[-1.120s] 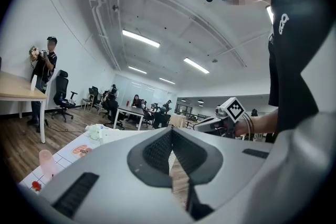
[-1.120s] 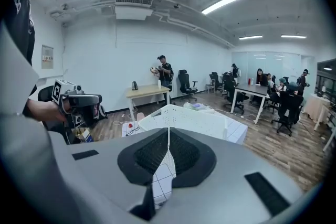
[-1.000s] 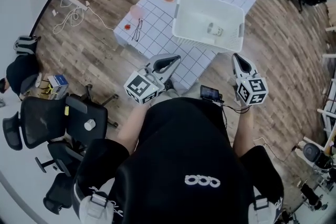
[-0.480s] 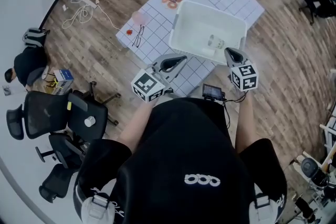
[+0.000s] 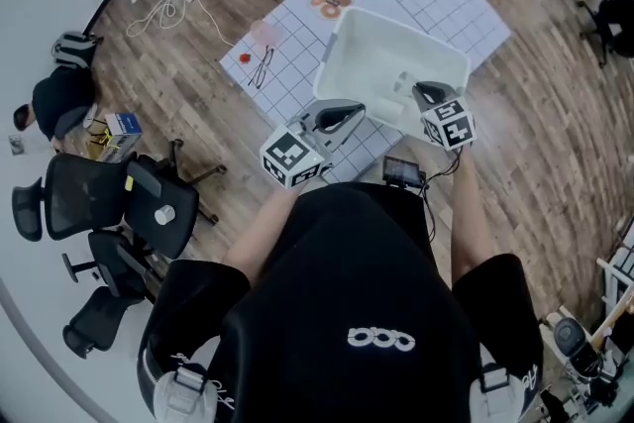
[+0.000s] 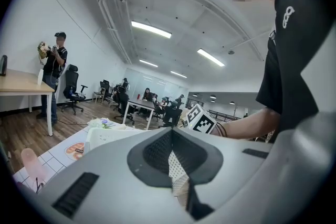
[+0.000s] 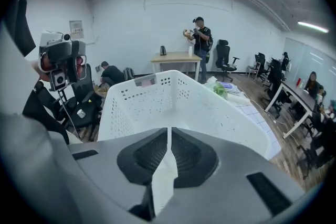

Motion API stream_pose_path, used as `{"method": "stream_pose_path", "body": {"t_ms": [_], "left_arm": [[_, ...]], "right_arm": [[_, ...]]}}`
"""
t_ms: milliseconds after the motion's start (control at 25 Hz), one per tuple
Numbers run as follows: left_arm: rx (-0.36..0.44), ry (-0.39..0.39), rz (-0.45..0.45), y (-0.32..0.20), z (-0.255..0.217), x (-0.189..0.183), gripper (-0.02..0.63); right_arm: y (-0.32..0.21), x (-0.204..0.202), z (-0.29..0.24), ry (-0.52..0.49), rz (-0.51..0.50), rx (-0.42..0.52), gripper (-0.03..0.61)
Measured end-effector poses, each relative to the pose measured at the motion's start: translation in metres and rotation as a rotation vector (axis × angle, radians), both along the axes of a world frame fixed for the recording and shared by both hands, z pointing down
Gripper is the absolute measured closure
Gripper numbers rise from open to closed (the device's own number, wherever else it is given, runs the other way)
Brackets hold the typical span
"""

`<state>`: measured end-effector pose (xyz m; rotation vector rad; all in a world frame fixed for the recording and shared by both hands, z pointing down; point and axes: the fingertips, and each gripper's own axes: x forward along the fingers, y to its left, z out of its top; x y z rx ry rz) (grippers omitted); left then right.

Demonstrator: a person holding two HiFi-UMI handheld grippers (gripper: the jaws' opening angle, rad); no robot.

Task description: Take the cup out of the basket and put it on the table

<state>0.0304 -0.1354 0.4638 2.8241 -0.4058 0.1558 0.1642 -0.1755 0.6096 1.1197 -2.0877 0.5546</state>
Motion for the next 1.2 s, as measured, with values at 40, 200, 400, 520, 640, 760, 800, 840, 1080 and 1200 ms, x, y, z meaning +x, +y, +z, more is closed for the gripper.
{"method": "stream_pose_path", "body": {"t_ms": [40, 200, 400, 520, 640, 760, 800, 840, 1080, 1200], "left_arm": [[-0.001, -0.003, -0.003, -0.001, 0.001, 0.002, 0.606], [-0.007, -0.01, -0.024, -0.006, 0.006, 0.005, 0.606], [-0.019, -0.017, -0.062, -0.012, 0.011, 0.003, 0.606], [-0.023, -0.017, -0.09, -0.017, 0.012, -0.001, 0.606], [-0.03, -0.017, -0.117, -0.022, 0.015, -0.004, 0.606], [-0.039, -0.017, -0.143, -0.027, 0.018, -0.008, 0.606], [-0.042, -0.017, -0.151, -0.029, 0.019, -0.009, 0.606], [-0.045, -0.017, -0.157, -0.031, 0.019, -0.01, 0.606], [-0.055, -0.021, -0.183, -0.036, 0.023, -0.013, 0.606], [-0.058, -0.024, -0.189, -0.038, 0.024, -0.013, 0.606]], "right_arm": [[-0.003, -0.003, 0.004, 0.009, -0.028, -0.015, 0.549], [-0.005, -0.02, 0.026, 0.084, -0.249, -0.099, 0.549], [-0.004, -0.019, 0.066, 0.304, -0.48, -0.184, 0.549], [-0.013, -0.01, 0.088, 0.361, -0.471, -0.234, 0.547], [-0.017, 0.001, 0.107, 0.425, -0.477, -0.293, 0.479], [-0.014, 0.005, 0.125, 0.458, -0.499, -0.369, 0.354], [-0.014, 0.006, 0.131, 0.463, -0.502, -0.389, 0.342], [-0.014, 0.007, 0.137, 0.467, -0.504, -0.406, 0.331], [-0.016, 0.009, 0.173, 0.488, -0.511, -0.469, 0.299], [-0.02, 0.012, 0.184, 0.518, -0.506, -0.472, 0.293]]}}
